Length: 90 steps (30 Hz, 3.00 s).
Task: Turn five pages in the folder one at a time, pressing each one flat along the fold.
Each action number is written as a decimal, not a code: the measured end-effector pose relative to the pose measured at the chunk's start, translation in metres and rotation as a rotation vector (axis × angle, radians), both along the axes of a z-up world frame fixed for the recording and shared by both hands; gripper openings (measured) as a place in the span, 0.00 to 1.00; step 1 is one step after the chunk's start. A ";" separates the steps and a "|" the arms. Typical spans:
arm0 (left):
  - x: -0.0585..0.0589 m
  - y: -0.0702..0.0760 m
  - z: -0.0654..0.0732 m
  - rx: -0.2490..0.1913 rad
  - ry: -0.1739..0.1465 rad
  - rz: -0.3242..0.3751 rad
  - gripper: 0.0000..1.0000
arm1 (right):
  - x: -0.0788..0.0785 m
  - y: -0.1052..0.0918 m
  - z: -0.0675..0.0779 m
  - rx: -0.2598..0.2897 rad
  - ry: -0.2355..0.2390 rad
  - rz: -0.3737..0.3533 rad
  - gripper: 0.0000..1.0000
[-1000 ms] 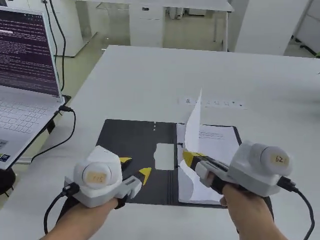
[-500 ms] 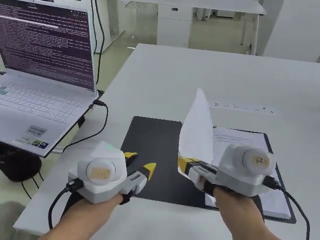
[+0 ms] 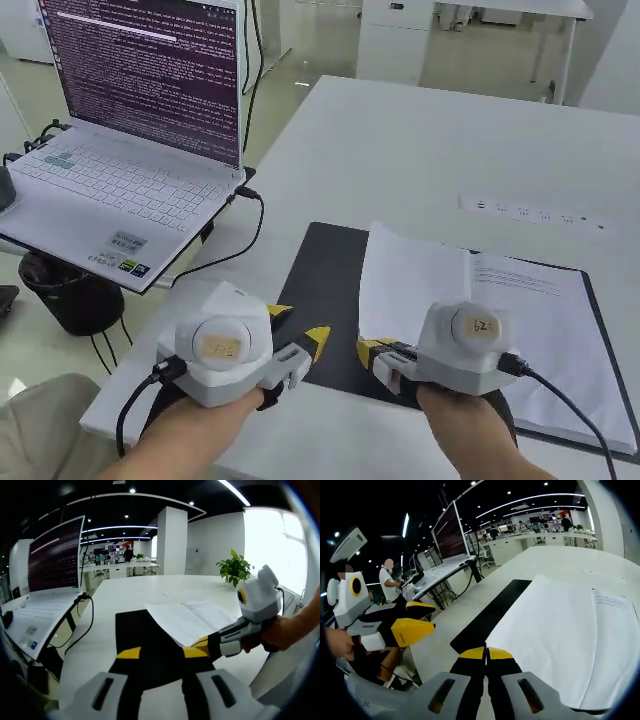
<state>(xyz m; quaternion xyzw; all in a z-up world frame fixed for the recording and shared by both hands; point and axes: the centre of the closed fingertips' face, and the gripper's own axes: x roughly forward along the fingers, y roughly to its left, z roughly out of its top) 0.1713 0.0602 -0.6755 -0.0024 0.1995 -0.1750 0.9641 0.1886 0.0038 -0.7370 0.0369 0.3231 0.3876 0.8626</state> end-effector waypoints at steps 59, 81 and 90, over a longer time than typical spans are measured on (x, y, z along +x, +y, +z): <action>0.026 -0.069 -0.113 0.166 0.186 -0.149 0.17 | 0.030 -0.116 -0.021 0.151 0.140 -0.201 0.06; 0.027 -0.067 -0.113 0.142 0.170 -0.070 0.16 | 0.114 -0.144 -0.034 0.333 0.339 -0.397 0.00; 0.028 -0.066 -0.113 0.134 0.171 -0.055 0.16 | 0.141 -0.150 -0.043 0.410 0.419 -0.462 0.00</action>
